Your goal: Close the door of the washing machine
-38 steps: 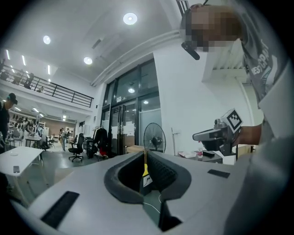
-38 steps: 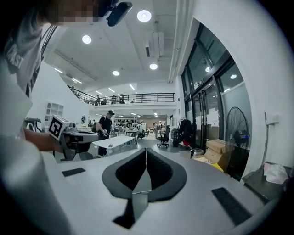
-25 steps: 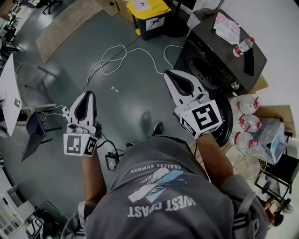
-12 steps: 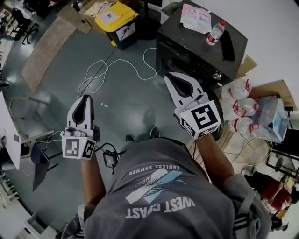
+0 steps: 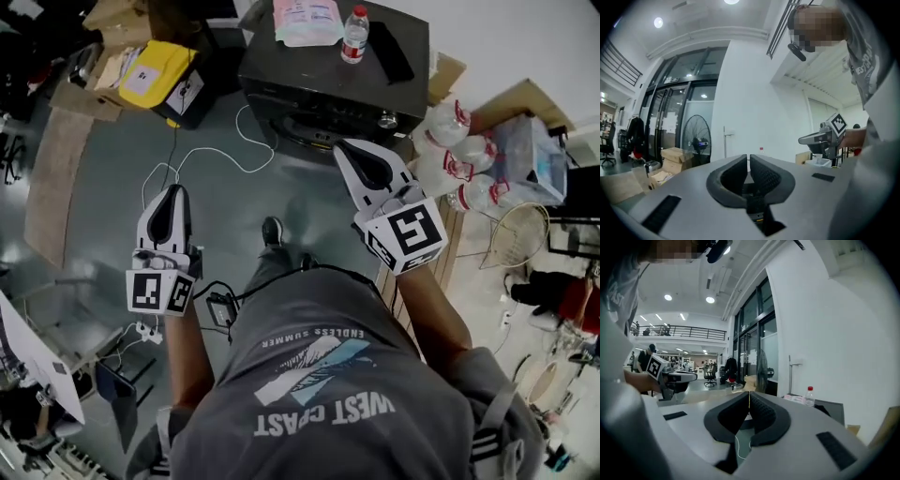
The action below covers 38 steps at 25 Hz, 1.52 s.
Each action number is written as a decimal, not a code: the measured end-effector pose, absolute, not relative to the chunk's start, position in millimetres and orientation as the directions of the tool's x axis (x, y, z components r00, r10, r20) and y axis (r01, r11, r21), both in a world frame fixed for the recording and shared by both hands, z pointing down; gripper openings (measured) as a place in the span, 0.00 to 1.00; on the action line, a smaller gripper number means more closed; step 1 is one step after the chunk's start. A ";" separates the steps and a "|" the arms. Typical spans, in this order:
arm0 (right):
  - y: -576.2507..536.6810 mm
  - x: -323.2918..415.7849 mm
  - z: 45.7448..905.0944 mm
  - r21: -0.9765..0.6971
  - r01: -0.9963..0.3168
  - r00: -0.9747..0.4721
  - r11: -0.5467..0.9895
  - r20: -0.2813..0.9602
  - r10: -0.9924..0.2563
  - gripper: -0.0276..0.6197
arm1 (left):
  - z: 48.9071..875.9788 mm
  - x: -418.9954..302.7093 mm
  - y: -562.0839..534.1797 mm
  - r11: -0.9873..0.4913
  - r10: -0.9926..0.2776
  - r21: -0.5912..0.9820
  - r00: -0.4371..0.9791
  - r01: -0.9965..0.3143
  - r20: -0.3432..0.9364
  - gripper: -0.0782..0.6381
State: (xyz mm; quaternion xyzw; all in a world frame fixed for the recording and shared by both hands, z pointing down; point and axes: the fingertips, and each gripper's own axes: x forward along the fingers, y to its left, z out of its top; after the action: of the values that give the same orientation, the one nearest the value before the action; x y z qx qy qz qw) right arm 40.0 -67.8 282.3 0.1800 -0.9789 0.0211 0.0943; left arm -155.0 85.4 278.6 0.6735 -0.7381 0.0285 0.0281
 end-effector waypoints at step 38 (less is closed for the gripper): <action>-183.5 211.6 440.2 0.100 -0.909 -0.272 0.405 0.593 -0.758 0.09 | 392.4 -146.5 -170.4 -0.559 -0.789 0.177 0.585 -0.810 0.187 0.15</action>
State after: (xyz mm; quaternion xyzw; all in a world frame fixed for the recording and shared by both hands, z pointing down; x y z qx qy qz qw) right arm 211.6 -183.5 440.2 0.5297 -0.7867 0.1308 0.2890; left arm -146.5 -170.4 392.4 0.8817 -0.4536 0.0432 0.1223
